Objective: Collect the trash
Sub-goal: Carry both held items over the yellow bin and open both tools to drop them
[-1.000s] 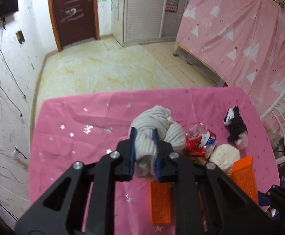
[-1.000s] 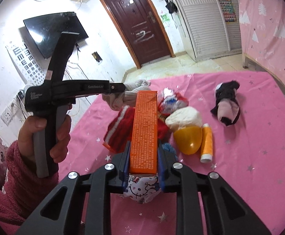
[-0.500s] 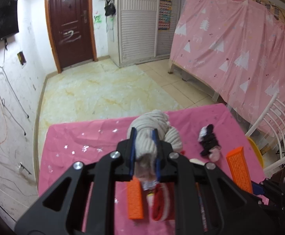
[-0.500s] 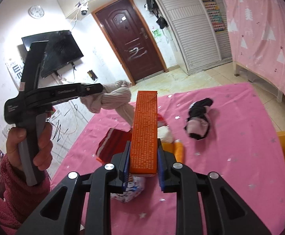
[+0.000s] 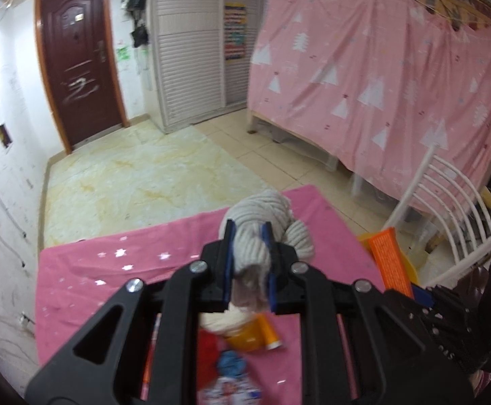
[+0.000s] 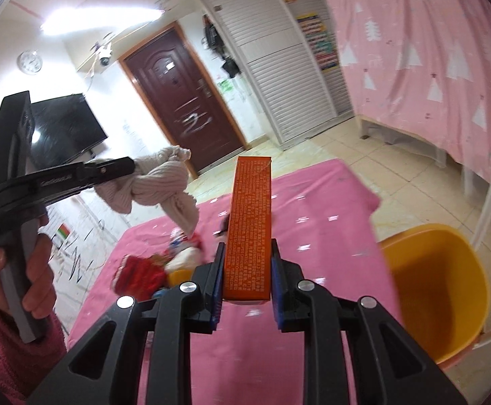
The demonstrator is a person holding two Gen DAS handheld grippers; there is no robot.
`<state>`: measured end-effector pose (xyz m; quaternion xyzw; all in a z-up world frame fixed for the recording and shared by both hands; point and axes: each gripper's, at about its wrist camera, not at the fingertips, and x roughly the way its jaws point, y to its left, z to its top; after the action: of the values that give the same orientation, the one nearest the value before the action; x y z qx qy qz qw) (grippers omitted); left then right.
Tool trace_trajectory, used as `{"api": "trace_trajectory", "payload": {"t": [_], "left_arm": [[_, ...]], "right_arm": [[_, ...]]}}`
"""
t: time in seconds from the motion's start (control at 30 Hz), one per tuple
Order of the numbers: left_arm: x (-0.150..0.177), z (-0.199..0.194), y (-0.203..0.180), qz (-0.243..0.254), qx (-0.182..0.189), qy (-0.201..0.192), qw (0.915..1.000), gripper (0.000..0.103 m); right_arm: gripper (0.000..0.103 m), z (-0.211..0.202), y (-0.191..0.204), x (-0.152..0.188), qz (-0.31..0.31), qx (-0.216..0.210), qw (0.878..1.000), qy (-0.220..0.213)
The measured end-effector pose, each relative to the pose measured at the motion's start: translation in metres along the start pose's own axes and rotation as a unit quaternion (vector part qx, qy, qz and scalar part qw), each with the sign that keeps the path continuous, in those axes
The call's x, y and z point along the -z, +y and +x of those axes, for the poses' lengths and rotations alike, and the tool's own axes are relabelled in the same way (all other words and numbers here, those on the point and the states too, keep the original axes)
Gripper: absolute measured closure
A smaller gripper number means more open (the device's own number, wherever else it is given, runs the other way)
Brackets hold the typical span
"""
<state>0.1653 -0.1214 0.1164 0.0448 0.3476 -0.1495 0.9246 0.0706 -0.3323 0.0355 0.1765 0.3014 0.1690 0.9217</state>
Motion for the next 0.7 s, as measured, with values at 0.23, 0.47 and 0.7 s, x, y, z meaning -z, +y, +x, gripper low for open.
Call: {"api": "trace_trajectory", "payload": {"t": [0.23, 0.47, 0.7], "left_arm": [[-0.014, 0.027, -0.065, 0.022, 0.042, 0.014, 0.9988, 0.089], [-0.018, 0.068, -0.132, 0.041, 0.08, 0.051, 0.9947, 0.089], [-0.001, 0.111, -0.196, 0.081, 0.091, 0.092, 0.9883, 0.089]], "right_arm": [[0.086, -0.023, -0.045, -0.004, 0.025, 0.039, 0.999, -0.022], [0.086, -0.049, -0.092, -0.007, 0.048, 0.069, 0.995, -0.047], [0.086, -0.063, -0.124, -0.001, 0.067, 0.095, 0.992, -0.057]]}}
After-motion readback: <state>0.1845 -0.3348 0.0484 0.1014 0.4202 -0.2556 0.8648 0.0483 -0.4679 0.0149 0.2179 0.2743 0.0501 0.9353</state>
